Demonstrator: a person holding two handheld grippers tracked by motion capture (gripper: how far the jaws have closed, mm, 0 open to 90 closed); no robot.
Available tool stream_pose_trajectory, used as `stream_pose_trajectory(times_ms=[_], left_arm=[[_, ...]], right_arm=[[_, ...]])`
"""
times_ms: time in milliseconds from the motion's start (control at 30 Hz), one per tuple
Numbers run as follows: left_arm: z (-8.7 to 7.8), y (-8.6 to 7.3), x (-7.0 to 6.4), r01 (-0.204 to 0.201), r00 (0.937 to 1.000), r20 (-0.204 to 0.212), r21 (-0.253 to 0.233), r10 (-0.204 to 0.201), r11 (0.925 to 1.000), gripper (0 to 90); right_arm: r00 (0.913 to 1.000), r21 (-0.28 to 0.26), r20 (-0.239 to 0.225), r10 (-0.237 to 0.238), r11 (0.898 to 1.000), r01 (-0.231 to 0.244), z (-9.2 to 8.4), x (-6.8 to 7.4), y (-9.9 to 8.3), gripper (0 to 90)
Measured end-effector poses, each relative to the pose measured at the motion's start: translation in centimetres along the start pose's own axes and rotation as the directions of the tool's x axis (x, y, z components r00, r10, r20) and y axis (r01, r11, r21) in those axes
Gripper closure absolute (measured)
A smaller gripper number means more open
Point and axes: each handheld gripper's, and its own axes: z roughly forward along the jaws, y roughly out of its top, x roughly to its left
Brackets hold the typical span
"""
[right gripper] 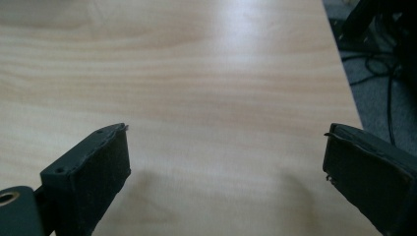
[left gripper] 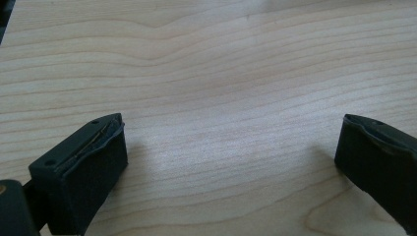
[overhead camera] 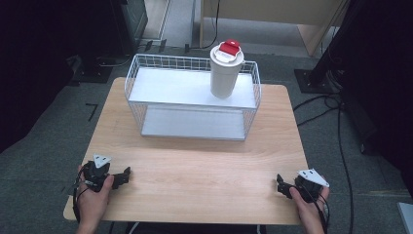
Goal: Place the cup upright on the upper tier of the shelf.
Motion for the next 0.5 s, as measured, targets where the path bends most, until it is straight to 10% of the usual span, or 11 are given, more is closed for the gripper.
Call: stream_pose_trajectory(times_ms=[500], left_arm=[[0.2,0.2,-0.1,-0.001,1.0,0.001,0.0,0.001,1.0,0.0]], right_arm=[[0.9975,0.085,-0.07,-0.007,0.996,0.013,-1.0,-0.4,-1.2,3.2]])
